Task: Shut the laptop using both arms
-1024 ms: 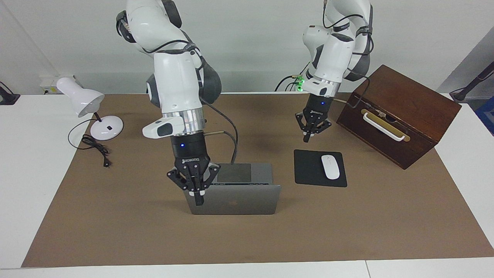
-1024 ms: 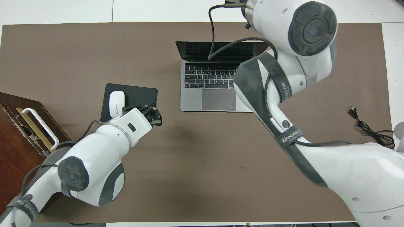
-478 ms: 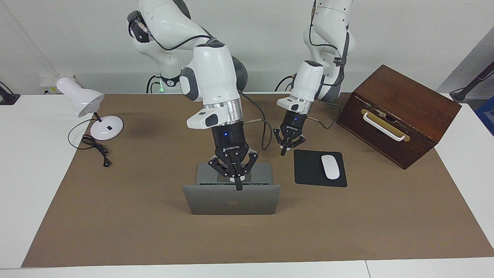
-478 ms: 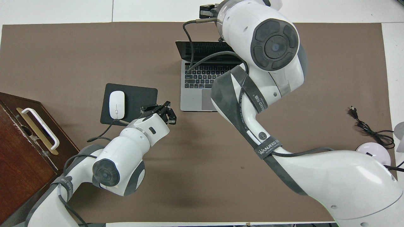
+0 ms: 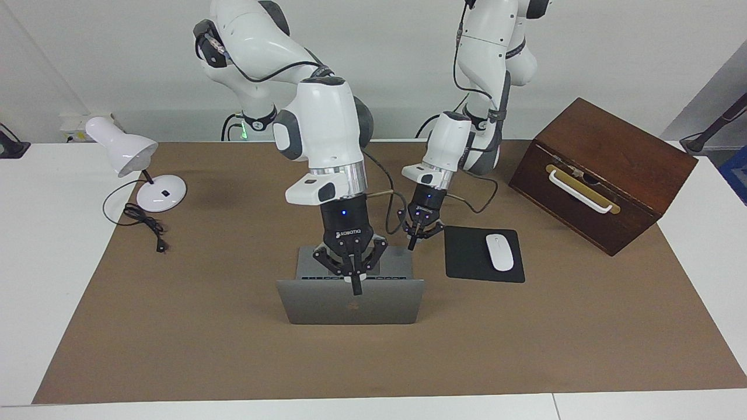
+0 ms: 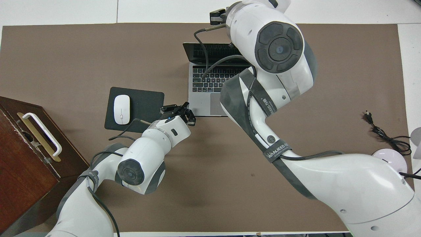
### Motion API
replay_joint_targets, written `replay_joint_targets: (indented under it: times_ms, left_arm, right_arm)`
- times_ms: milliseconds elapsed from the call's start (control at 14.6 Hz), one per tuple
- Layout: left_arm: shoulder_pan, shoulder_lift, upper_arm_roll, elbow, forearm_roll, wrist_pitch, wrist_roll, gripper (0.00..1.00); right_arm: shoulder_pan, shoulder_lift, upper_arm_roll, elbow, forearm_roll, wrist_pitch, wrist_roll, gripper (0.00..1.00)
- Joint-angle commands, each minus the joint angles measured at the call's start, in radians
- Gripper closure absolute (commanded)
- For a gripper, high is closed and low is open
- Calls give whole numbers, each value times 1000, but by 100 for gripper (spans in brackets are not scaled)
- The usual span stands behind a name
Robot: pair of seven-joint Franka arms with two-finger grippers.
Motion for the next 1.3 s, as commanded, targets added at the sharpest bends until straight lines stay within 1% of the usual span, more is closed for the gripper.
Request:
replay_joint_targets:
  times_ms: [0, 205, 410, 683, 956, 1161, 1229]
  left_arm:
    - [-21, 60, 18, 52, -12, 28, 4, 100]
    - [-19, 85, 18, 77, -12, 28, 6, 100]
    - [-19, 106, 18, 77, -11, 31, 9, 100]
    - [-16, 131, 19, 75, 0, 45, 29, 100]
    - [-18, 145, 18, 63, 0, 46, 90, 100]
    - [-15, 145, 18, 45, 0, 46, 138, 100]
    - [-13, 143, 18, 33, 0, 48, 148, 100]
  right_arm:
    - [-2, 15, 3, 23, -26, -16, -24, 100]
    - [-11, 15, 4, 23, -10, -62, -36, 100]
    - [-16, 18, 4, 22, -10, -58, -44, 100]
    - [-27, 63, 4, 29, -9, -42, -58, 100]
    - [-27, 81, 6, 31, -6, -25, -56, 100]
    - [-27, 84, 20, 29, 85, -42, -56, 100]
    - [-27, 84, 20, 28, 93, -47, -56, 100]
